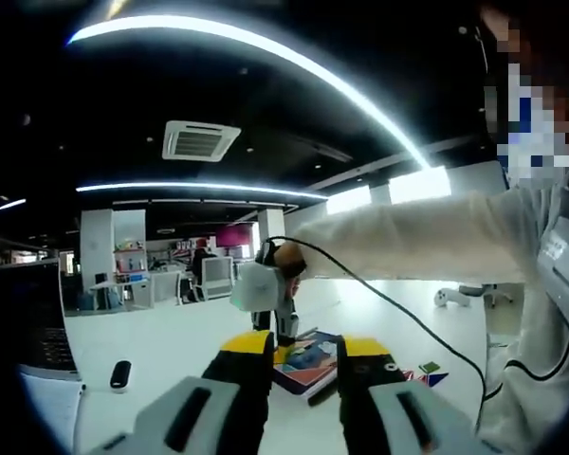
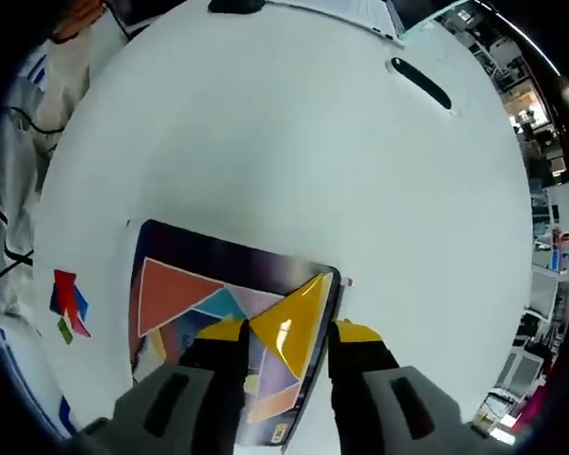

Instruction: Pick up the tangram pieces one by one and place each piece onto its matching region on the pattern sheet, fitting the shapes together until the outline on the sheet is completely filled by the tangram pieces

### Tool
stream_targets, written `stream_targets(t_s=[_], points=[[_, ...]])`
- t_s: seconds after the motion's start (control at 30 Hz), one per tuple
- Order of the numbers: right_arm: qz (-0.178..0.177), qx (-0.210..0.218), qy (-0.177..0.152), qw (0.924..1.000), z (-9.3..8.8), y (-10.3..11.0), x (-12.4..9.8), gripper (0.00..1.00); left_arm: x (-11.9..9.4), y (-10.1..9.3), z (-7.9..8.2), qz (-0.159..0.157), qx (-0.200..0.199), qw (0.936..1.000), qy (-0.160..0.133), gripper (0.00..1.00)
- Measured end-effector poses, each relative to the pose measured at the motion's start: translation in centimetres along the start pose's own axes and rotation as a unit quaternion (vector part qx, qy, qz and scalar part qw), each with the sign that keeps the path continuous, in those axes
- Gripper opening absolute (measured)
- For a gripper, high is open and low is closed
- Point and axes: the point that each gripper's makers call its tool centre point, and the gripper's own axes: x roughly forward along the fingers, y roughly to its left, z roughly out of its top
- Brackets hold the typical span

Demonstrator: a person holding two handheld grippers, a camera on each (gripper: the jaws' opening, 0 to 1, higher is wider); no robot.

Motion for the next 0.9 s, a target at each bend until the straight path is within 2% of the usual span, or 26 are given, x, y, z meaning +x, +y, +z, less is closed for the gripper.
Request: stream_targets(t_s=[0.23, 0.33, 0.47, 0.7, 0.8, 0.9], points=[[0.038, 0.012, -0.006, 0.9992, 0.0, -0.6, 0.1, 0.35, -2.3, 0.6, 0.1, 0.025, -0.007, 0.9996, -0.007, 0.28], [0.036, 0.025, -0.004, 0.9990, -0.1, -1.1, 0.2, 0.35, -3.3, 1.0, 0.2, 0.039, -0.012, 0.9991, -0.013, 0.28], [0.040, 0.025, -0.018, 0.9987, -0.2, -0.9, 0.1, 0.35, -4.0, 1.2, 0.1, 0.047, -0.018, 0.9986, -0.015, 0.28], [0.032, 0.041, -0.053, 0.9973, -0.1, -1.2, 0.1, 0.30, -4.3, 0.4, 0.0, 0.039, -0.018, 0.9990, -0.012, 0.28], [0.029, 0.041, -0.056, 0.9971, 0.1, -1.2, 0.1, 0.30, -4.4, 0.1, 0.1, 0.036, -0.018, 0.9991, -0.013, 0.28], [0.017, 0.050, -0.046, 0.9976, 0.3, -1.1, 0.0, 0.30, -4.4, -0.1, -0.1, 0.035, -0.020, 0.9992, -0.010, 0.28]])
